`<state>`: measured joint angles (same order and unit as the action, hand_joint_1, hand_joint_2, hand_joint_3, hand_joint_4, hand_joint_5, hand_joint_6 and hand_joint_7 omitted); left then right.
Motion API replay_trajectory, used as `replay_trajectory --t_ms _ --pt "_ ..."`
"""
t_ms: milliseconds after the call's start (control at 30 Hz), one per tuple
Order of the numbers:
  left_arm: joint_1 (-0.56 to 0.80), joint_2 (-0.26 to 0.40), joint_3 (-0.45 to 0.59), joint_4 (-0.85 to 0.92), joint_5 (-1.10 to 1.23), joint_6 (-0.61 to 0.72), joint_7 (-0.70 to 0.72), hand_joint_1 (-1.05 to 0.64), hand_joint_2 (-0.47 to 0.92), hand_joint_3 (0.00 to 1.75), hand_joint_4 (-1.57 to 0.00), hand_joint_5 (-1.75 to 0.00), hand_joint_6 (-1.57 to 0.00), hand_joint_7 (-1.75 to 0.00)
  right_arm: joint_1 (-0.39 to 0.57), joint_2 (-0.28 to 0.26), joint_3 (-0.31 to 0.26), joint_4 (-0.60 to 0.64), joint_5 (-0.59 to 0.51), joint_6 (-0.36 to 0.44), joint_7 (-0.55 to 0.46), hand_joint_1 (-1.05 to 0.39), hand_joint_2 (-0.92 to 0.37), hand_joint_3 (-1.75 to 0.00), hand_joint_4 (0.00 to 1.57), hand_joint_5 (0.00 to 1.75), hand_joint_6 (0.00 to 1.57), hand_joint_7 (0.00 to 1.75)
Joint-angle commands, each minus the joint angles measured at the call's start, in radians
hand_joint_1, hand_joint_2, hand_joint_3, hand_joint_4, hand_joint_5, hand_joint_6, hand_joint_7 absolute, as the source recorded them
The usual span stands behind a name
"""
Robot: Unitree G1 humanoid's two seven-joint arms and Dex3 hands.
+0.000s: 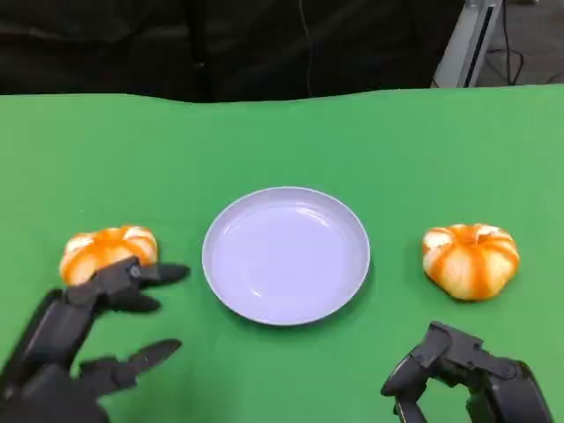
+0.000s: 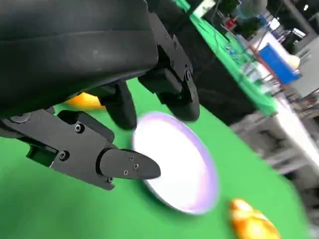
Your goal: Grasp the bread from the table and place it into the plate.
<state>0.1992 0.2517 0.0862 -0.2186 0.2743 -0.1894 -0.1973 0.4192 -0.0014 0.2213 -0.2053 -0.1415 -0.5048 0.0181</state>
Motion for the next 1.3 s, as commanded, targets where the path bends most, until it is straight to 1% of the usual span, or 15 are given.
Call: replay_trajectory --t_ms 33,133,233,300,400,533,633,833,900,1000,1033,1100,1300 --pt "-0.056 0.094 -0.01 -0.001 0.181 0.071 0.039 -0.44 0.92 0.07 -0.27 -0.39 -0.39 -0.01 0.004 0.001 -0.001 0.0 0.004 -0.011 -0.009 -0.11 -0.38 -1.24 0.69 1.6 0.74 1.37" --pt "-0.091 0.135 -0.033 0.032 0.292 0.083 0.078 -0.46 0.92 0.05 -0.24 -0.29 -0.34 0.0 0.007 -0.002 0.001 0.003 0.007 -0.02 -0.007 -0.11 -0.38 -1.23 0.69 1.6 0.74 1.36" --pt "-0.132 0.157 -0.062 0.07 0.377 0.104 0.11 -0.47 0.92 0.03 -0.2 -0.24 -0.3 0.0 0.009 -0.003 0.001 0.003 0.014 -0.023 -0.004 -0.1 -0.38 -1.23 0.69 1.6 0.75 1.35" --pt "-0.152 0.166 -0.077 0.09 0.409 0.114 0.126 -0.47 0.92 0.02 -0.19 -0.22 -0.28 0.0 0.009 -0.003 0.002 0.002 0.016 -0.022 -0.003 -0.1 -0.39 -1.23 0.69 1.6 0.75 1.35" --pt "-0.218 0.184 -0.124 0.161 0.489 0.149 0.147 -0.48 0.92 0.02 -0.15 -0.2 -0.26 0.0 0.014 -0.005 0.0 -0.005 0.009 -0.018 -0.005 -0.1 -0.39 -1.23 0.69 1.6 0.75 1.35" --pt "-0.304 0.193 -0.191 0.246 0.564 0.215 0.124 -0.51 0.92 0.02 -0.08 -0.17 -0.24 0.0 0.016 -0.007 -0.002 -0.004 0.009 -0.027 -0.005 -0.1 -0.38 -1.23 0.69 1.6 0.75 1.34" --pt "-0.357 0.193 -0.23 0.312 0.58 0.248 0.122 -0.52 0.92 0.02 -0.08 -0.18 -0.23 0.0 0.026 -0.007 0.001 -0.017 0.02 -0.012 0.0 -0.1 -0.38 -1.24 0.68 1.6 0.75 1.34" --pt "-0.499 0.174 -0.333 0.539 0.614 0.299 0.147 -0.51 0.91 0.0 -0.08 -0.19 -0.23 0.0 0.03 -0.006 0.001 -0.019 0.014 -0.022 -0.002 -0.1 -0.38 -1.24 0.68 1.61 0.75 1.35" --pt "-0.523 0.172 -0.357 0.581 0.612 0.31 0.155 -0.51 0.91 0.0 -0.07 -0.19 -0.22 0.0 0.03 -0.005 0.002 -0.019 0.012 -0.023 -0.003 -0.1 -0.39 -1.24 0.68 1.61 0.74 1.34" --pt "-0.581 0.152 -0.403 0.701 0.615 0.321 0.182 -0.53 0.9 0.0 -0.09 -0.2 -0.23 0.0 0.036 -0.006 0.003 -0.025 0.003 -0.018 -0.004 -0.11 -0.39 -1.23 0.68 1.61 0.75 1.33" --pt "-0.62 0.132 -0.422 0.78 0.614 0.33 0.186 -0.53 0.9 0.0 -0.09 -0.2 -0.23 0.0 0.039 -0.006 0.004 -0.028 0.005 -0.016 -0.003 -0.11 -0.39 -1.23 0.68 1.61 0.75 1.33" --pt "-0.67 0.11 -0.446 0.88 0.605 0.337 0.197 -0.52 0.91 0.01 -0.08 -0.19 -0.23 0.0 0.044 -0.006 0.006 -0.032 0.009 -0.014 -0.002 -0.11 -0.39 -1.23 0.68 1.61 0.75 1.33" --pt "-0.832 0.047 -0.505 1.237 0.565 0.295 0.282 -0.52 0.91 0.0 -0.12 -0.19 -0.26 -0.01 0.055 -0.008 0.012 -0.045 -0.006 -0.018 -0.004 -0.1 -0.4 -1.21 0.68 1.61 0.75 1.32"
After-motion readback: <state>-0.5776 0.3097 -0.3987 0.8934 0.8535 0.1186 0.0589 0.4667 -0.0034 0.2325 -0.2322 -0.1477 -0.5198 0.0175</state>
